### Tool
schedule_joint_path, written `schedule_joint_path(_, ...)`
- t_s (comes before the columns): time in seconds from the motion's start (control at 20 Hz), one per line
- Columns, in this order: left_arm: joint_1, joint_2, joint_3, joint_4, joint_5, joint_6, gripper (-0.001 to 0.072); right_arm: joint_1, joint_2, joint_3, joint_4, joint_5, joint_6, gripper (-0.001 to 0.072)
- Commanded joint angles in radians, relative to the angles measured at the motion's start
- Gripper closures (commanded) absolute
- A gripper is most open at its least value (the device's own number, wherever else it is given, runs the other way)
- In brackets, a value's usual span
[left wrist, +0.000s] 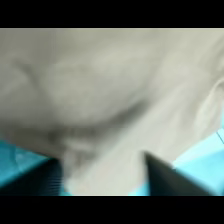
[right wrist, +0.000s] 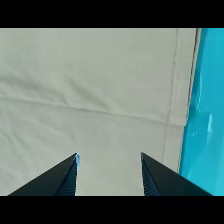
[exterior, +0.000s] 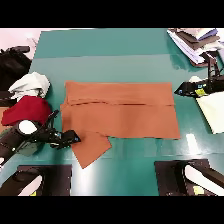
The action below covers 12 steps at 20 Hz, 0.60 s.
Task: Fold the shirts.
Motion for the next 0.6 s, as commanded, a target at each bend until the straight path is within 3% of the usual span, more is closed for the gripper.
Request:
schedule_joint_path(0.0, -0.038, 0.003, -0.011, -0.077, 0.057, 0.006, 0.0684, -0.035, 0.001, -0.014, -0.01, 0.067, -0.005, 0.0272)
schedule_joint_path(0.2, -0.038, 0.003, 0.04, -0.035, -0.021, 0.038, 0.0684, -0.239, 0.053, -0.223, -0.013, 0.132, -0.058, 0.027)
schedule_joint_path(0.25, -0.038, 0.003, 0.053, -0.033, -0.023, 0.04, 0.0684, -0.306, 0.073, -0.291, -0.026, 0.14, -0.079, 0.0225)
schedule_joint_path(0.3, -0.038, 0.003, 0.063, -0.033, -0.019, 0.044, 0.0684, -0.373, 0.084, -0.357, -0.056, 0.154, -0.079, 0.0104)
schedule_joint_path(0.35, -0.038, 0.003, 0.068, -0.034, -0.015, 0.058, 0.0684, -0.428, 0.082, -0.409, -0.083, 0.164, -0.078, 0.0094)
schedule_joint_path(0.55, -0.038, 0.003, 0.07, -0.033, -0.016, 0.067, 0.0684, -0.477, 0.027, -0.546, -0.026, 0.157, -0.077, 0.0162)
